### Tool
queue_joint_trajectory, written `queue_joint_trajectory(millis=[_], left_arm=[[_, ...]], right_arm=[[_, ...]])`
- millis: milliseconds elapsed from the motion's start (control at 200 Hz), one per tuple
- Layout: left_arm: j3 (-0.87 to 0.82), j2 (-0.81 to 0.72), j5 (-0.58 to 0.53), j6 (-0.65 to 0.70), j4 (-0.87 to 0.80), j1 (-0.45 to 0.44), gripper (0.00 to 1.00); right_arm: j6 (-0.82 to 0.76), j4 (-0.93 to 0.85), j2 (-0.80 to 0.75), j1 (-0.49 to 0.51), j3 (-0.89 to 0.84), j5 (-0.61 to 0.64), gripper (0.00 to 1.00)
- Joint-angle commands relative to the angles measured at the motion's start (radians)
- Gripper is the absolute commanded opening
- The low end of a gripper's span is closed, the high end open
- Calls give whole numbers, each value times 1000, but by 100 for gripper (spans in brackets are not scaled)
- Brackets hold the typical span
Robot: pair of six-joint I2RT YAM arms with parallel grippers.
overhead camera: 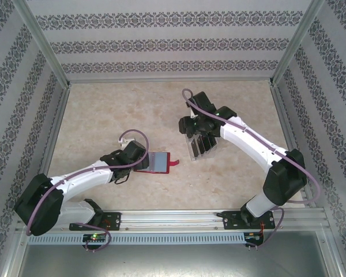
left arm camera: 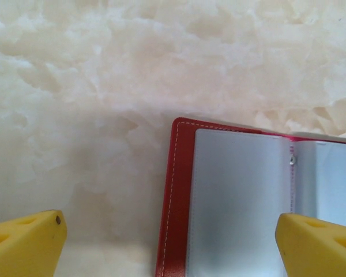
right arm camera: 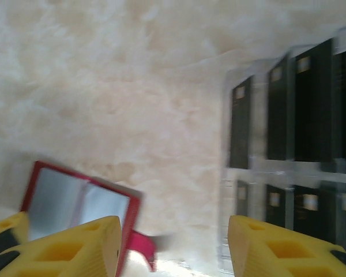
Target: Put the credit cards into the card holder
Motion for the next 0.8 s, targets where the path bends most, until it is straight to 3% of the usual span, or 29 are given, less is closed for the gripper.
queue_joint_trajectory(millis=[0,245,490,794], left_arm=[[45,-30,-10,15,-34,18,95],[42,-56,-9,37,-47,49,96],[37,-51,-3,39,-41,62,97],[37,-55,-4,41,-40,66,97]], right_arm=[[-77,-161,44,1,63,149,49],[-123,-210,91,8,29,155,33],[-111,-192,189,51,19,127,29],[-89,-232,290,86,44,233,28]])
